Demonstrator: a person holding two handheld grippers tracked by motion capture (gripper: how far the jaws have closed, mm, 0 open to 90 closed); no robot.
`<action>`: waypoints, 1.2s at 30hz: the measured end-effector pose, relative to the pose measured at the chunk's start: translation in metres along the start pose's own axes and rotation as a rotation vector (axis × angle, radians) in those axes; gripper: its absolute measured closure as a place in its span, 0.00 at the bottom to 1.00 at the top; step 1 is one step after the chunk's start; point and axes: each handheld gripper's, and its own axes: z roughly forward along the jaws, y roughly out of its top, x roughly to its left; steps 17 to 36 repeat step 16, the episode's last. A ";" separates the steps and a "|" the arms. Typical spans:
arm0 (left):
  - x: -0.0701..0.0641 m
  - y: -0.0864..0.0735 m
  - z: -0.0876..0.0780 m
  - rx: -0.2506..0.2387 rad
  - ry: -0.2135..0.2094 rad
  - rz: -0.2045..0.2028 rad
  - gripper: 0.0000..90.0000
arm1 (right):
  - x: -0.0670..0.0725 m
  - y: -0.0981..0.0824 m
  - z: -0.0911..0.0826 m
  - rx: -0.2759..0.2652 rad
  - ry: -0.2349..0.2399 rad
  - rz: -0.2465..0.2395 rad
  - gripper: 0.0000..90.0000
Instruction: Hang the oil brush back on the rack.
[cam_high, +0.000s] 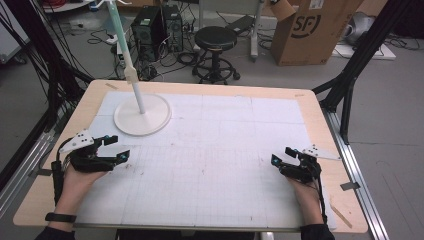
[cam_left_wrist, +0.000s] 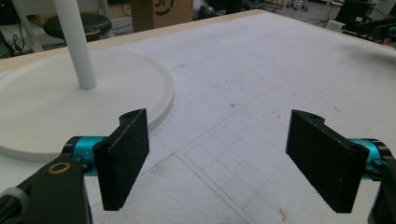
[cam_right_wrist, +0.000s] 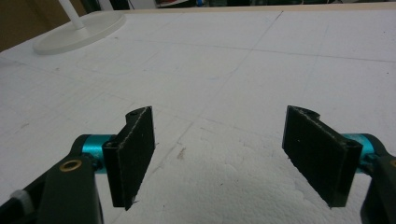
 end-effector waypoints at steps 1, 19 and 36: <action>0.000 -0.002 0.001 0.003 0.000 -0.002 0.25 | 0.000 0.000 0.000 0.003 0.000 0.001 0.27; -0.005 -0.019 0.015 0.045 0.008 0.009 0.25 | 0.000 0.000 0.001 0.006 0.001 -0.007 0.27; -0.005 -0.019 0.015 0.045 0.008 0.009 0.25 | 0.000 0.000 0.001 0.006 0.001 -0.007 0.27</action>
